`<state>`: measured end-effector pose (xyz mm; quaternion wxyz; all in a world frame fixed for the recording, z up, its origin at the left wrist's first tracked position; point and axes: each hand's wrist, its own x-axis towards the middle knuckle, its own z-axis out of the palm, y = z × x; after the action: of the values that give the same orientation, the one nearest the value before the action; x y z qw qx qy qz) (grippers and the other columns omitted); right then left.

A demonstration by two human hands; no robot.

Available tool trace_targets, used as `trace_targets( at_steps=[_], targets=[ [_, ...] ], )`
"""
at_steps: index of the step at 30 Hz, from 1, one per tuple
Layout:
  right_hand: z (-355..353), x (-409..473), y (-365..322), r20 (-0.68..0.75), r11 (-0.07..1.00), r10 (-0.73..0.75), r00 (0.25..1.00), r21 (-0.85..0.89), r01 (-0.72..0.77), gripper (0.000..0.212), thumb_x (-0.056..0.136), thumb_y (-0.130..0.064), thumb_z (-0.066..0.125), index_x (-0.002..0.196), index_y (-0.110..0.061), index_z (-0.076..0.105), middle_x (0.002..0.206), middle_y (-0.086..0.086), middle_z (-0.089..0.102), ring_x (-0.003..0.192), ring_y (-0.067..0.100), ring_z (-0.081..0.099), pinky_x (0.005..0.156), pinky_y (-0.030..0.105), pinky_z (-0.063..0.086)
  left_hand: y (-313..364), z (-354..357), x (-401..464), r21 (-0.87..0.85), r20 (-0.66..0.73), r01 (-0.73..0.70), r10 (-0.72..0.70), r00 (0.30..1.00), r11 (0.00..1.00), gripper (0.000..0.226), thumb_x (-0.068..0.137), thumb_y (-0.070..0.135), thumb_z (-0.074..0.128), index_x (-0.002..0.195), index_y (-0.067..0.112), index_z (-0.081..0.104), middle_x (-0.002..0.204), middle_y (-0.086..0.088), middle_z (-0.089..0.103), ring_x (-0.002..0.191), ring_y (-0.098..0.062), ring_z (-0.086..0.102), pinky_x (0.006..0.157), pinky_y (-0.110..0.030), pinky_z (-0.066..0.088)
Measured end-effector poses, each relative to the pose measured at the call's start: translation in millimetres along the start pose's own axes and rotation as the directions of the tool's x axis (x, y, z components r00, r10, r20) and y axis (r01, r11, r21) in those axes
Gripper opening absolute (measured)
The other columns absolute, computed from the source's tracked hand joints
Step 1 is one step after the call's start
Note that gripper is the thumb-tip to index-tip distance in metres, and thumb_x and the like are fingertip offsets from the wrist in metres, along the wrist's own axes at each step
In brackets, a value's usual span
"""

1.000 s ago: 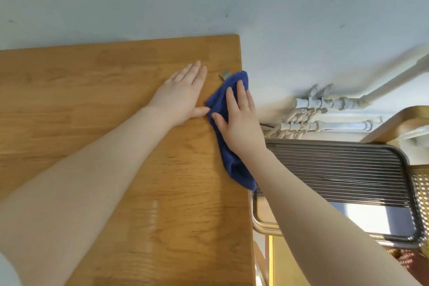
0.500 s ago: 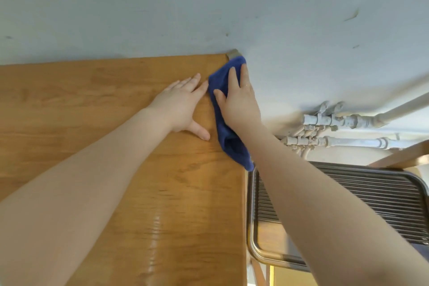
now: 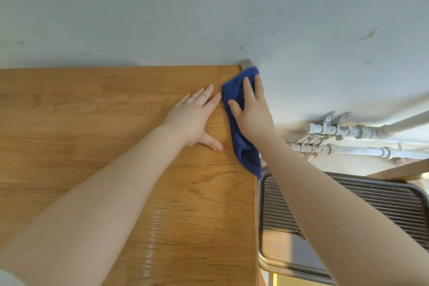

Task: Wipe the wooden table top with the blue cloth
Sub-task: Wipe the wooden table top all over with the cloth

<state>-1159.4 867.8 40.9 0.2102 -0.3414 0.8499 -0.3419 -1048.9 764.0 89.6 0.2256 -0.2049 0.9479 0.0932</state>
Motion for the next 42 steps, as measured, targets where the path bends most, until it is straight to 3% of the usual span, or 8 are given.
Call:
trace_targets(
  at_steps=[5, 13, 21, 28, 34, 36, 39, 42],
  targets=[
    [-1, 1, 0, 0.014, 0.999, 0.001, 1.000, -0.038, 0.000, 0.064, 0.096, -0.033, 0.043, 0.149, -0.016, 0.012, 0.158, 0.006, -0.007, 0.137, 0.029, 0.028, 0.098, 0.037, 0.037, 0, 6, -5, 0.043, -0.031, 0.030, -0.029, 0.999, 0.999, 0.124, 0.057, 0.074, 0.062, 0.149, 0.028, -0.007, 0.157, 0.004, -0.016, 0.144, -0.017, -0.015, 0.115, -0.038, -0.011],
    [12, -131, 3, 0.061, 0.986, -0.040, 0.997, -0.161, 0.049, 0.067, 0.096, -0.037, 0.042, 0.149, -0.016, 0.007, 0.157, 0.006, -0.011, 0.144, 0.026, 0.007, 0.110, 0.035, 0.027, 10, 4, -20, 0.072, -0.129, 0.136, -0.126, 0.984, 0.988, 0.115, 0.062, 0.072, 0.062, 0.150, 0.028, 0.001, 0.156, -0.004, -0.020, 0.142, -0.029, -0.022, 0.114, -0.042, -0.010],
    [12, -96, 5, 0.020, 0.999, -0.021, 1.000, 0.034, 0.021, 0.063, 0.096, -0.027, 0.045, 0.148, -0.013, 0.013, 0.158, 0.010, -0.006, 0.139, 0.032, 0.024, 0.107, 0.038, 0.031, 29, 36, -86, -0.122, -0.252, 0.179, -0.204, 0.946, 0.976, 0.082, 0.084, 0.059, 0.051, 0.148, 0.020, 0.020, 0.159, -0.004, -0.001, 0.145, -0.025, -0.006, 0.116, -0.044, 0.007],
    [20, -225, 11, 0.111, 0.998, -0.016, 0.994, 0.055, 0.010, 0.070, 0.095, -0.030, 0.048, 0.149, -0.018, 0.006, 0.157, 0.004, -0.013, 0.143, 0.027, 0.015, 0.109, 0.037, 0.032, 41, 58, -165, -0.084, -0.029, 0.052, -0.055, 0.998, 0.995, 0.117, 0.062, 0.070, 0.065, 0.150, 0.025, 0.002, 0.158, 0.002, -0.003, 0.145, -0.018, -0.002, 0.116, -0.040, 0.011],
    [15, -180, 8, 0.095, 0.998, -0.031, 0.995, 0.066, 0.025, 0.066, 0.096, -0.026, 0.047, 0.148, -0.011, 0.010, 0.157, 0.009, -0.009, 0.144, 0.027, 0.011, 0.110, 0.032, 0.023, 48, 93, -190, 0.067, -0.014, 0.080, -0.079, 0.997, 0.995, 0.129, 0.057, 0.077, 0.060, 0.149, 0.018, -0.008, 0.157, -0.002, -0.016, 0.145, -0.020, -0.008, 0.118, -0.037, -0.001],
    [16, -167, 4, 0.096, 1.000, -0.026, 0.995, -0.003, 0.027, 0.064, 0.096, -0.026, 0.045, 0.148, -0.009, 0.012, 0.157, 0.012, -0.006, 0.144, 0.029, 0.010, 0.112, 0.035, 0.022, 48, 95, -191, 0.049, -0.015, 0.086, -0.086, 0.996, 0.995, 0.129, 0.056, 0.076, 0.062, 0.149, 0.017, -0.005, 0.158, -0.001, -0.013, 0.145, -0.019, -0.008, 0.118, -0.036, -0.001],
    [20, -195, 7, 0.123, 0.930, -0.112, 0.986, -0.336, 0.148, 0.060, 0.097, -0.031, 0.042, 0.146, -0.004, 0.020, 0.156, 0.018, 0.008, 0.144, 0.034, 0.009, 0.116, 0.043, 0.013, 50, 94, -192, 0.010, -0.032, 0.091, -0.090, 0.995, 0.996, 0.130, 0.054, 0.073, 0.066, 0.150, 0.016, -0.001, 0.158, 0.000, -0.010, 0.145, -0.018, -0.006, 0.117, -0.035, 0.000],
    [32, -251, -2, 0.234, 0.781, -0.261, 0.937, -0.519, 0.347, 0.056, 0.090, -0.036, 0.037, 0.136, -0.005, 0.044, 0.146, 0.016, 0.039, 0.135, 0.031, 0.036, 0.110, 0.046, 0.027, 49, 96, -199, -0.061, -0.053, 0.138, -0.141, 0.989, 0.989, 0.130, 0.055, 0.070, 0.069, 0.150, 0.016, -0.002, 0.157, -0.003, -0.017, 0.145, -0.019, -0.009, 0.117, -0.036, 0.002]
  ],
)
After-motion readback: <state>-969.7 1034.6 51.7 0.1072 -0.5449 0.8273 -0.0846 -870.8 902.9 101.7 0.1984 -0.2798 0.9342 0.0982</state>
